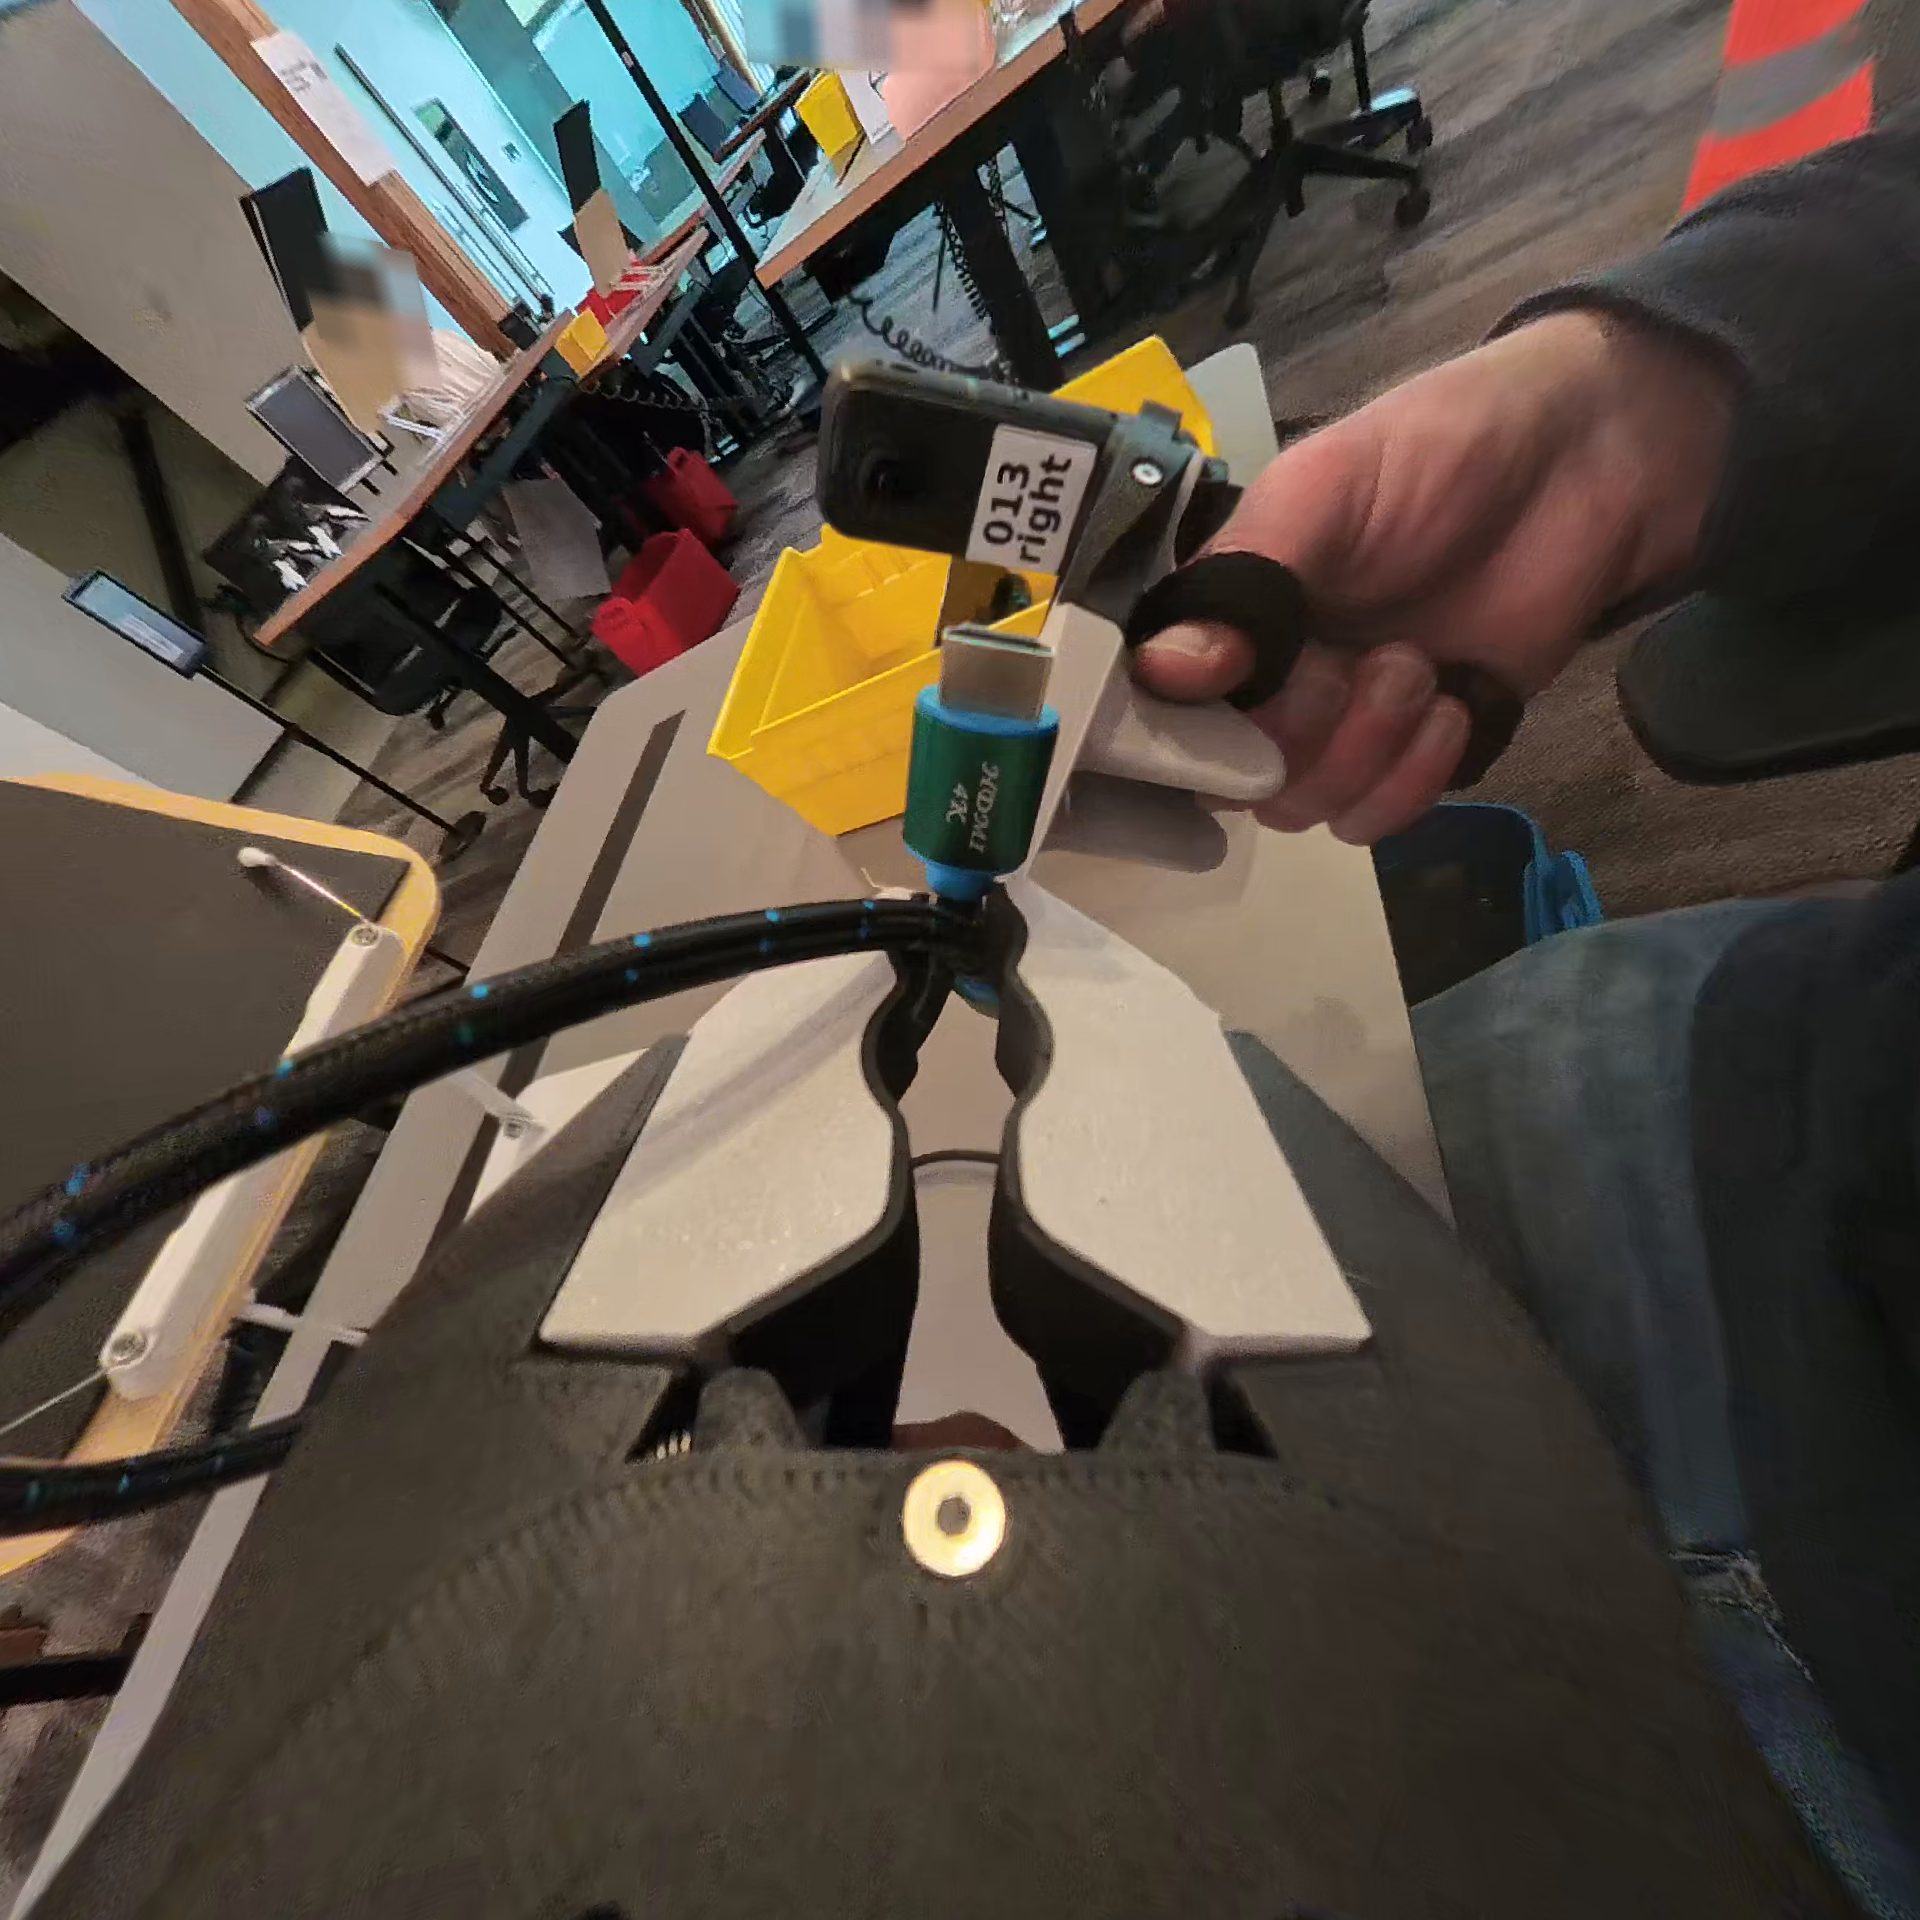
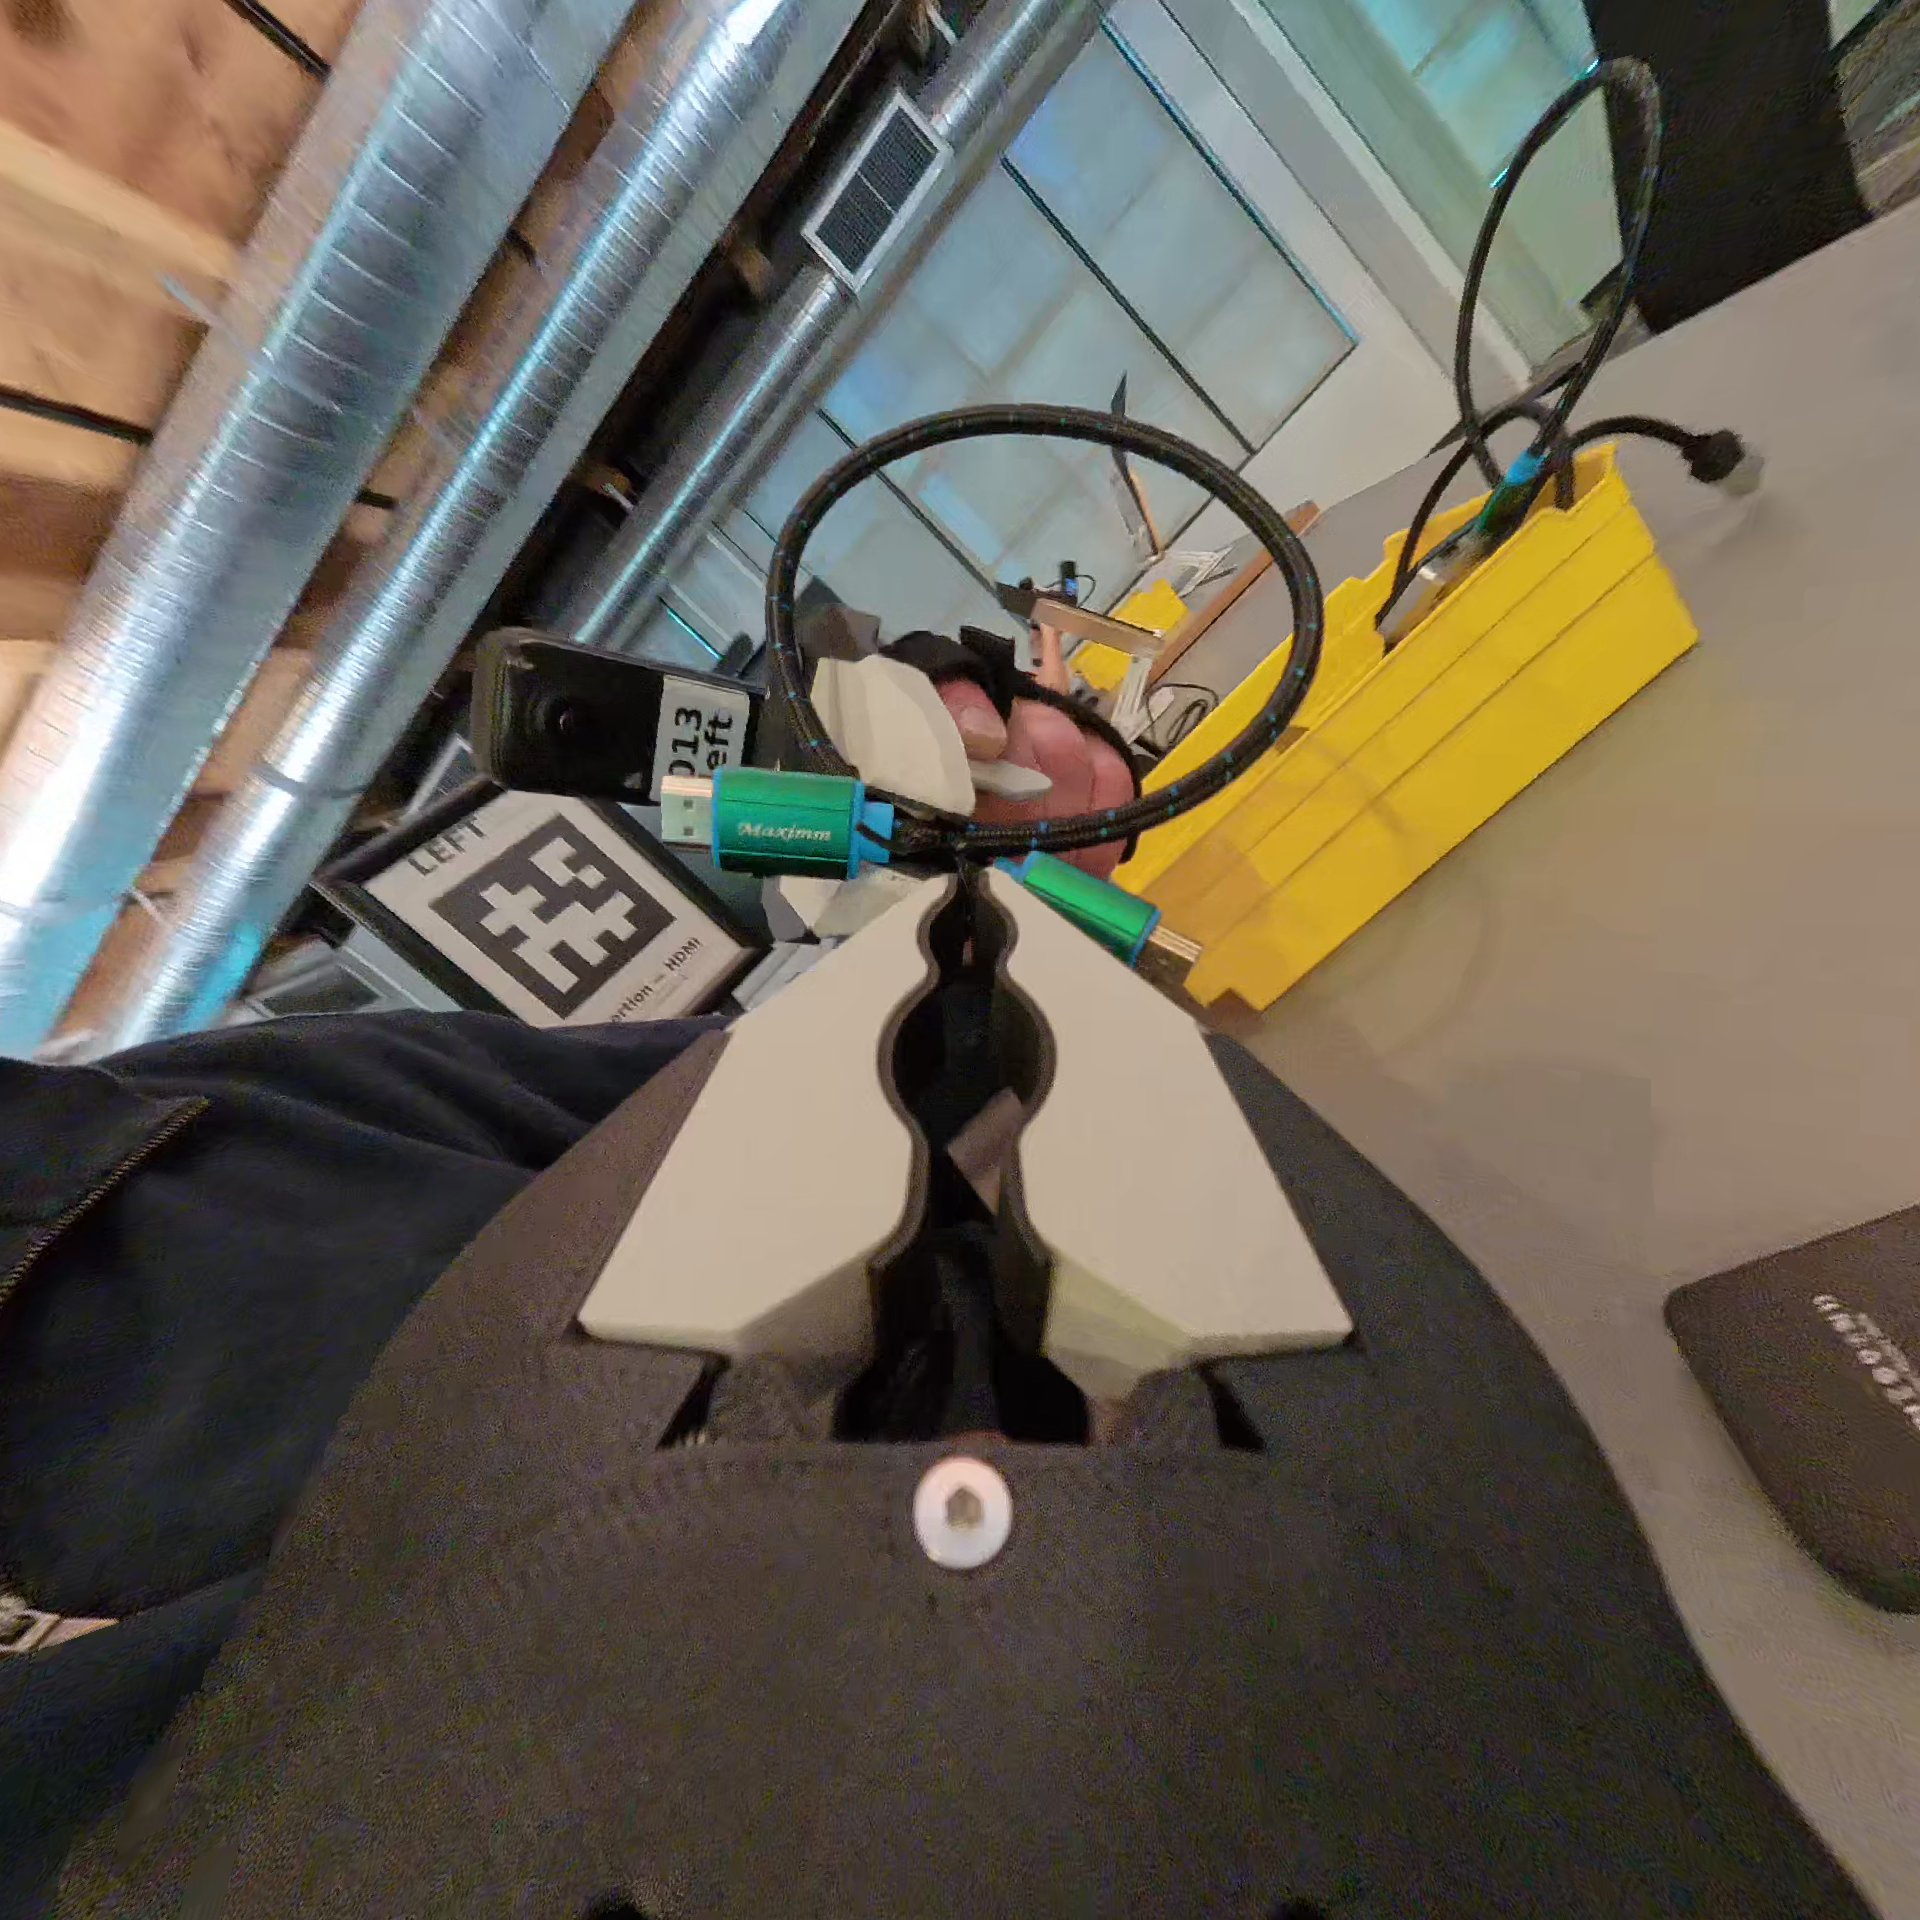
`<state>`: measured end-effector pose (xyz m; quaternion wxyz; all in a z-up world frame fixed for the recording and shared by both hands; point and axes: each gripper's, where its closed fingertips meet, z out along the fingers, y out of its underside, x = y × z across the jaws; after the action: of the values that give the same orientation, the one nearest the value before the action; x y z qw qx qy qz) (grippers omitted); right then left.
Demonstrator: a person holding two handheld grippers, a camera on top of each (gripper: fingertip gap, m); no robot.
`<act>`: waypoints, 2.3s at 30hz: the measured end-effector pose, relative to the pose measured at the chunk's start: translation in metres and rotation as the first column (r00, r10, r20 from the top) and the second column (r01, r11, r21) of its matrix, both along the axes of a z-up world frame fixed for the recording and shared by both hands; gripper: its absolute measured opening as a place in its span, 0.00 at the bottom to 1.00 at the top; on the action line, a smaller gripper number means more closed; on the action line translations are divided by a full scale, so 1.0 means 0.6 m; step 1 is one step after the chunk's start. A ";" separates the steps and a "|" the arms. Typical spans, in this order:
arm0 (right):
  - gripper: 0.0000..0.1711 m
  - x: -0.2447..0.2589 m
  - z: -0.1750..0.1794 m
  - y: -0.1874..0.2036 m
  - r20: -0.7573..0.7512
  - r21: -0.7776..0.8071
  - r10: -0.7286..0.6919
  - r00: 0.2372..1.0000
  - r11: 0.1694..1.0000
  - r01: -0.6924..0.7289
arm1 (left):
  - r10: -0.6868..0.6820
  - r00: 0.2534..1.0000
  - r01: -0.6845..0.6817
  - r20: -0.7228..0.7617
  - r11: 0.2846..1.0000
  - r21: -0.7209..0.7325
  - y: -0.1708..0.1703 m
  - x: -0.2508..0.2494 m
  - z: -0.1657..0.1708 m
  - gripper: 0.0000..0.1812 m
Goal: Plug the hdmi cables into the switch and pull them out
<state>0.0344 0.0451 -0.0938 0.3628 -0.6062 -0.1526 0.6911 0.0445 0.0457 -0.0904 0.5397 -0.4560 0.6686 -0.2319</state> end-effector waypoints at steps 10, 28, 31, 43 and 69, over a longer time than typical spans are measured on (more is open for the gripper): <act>0.10 0.025 0.004 0.023 0.415 0.747 -0.585 0.697 0.656 0.105 | 0.010 0.998 0.011 0.062 0.945 -0.327 0.019 -0.009 0.009 0.06; 0.00 0.007 -0.005 0.031 0.292 0.891 -0.935 0.200 0.190 -0.413 | -0.011 0.999 0.030 0.042 0.883 -0.468 0.011 -0.004 -0.001 0.05; 0.00 0.008 -0.010 0.031 0.367 0.896 -0.899 0.240 0.272 -0.351 | -0.007 1.000 0.017 0.026 0.902 -0.431 0.011 -0.003 -0.005 0.06; 0.00 0.003 0.023 0.004 0.261 0.335 -0.237 0.936 0.931 0.142 | -0.022 0.997 0.035 0.077 0.983 -0.178 0.001 -0.003 0.018 0.06; 0.06 0.006 0.013 0.019 0.401 0.916 -0.842 0.360 0.357 -0.183 | 0.030 0.996 -0.005 0.080 0.956 -0.293 0.017 -0.009 0.017 0.05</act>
<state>0.0379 0.0564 -0.0859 0.6413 -0.5985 -0.4795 -0.0265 0.0392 0.0561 -0.0804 0.4959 -0.5267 0.5998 -0.3420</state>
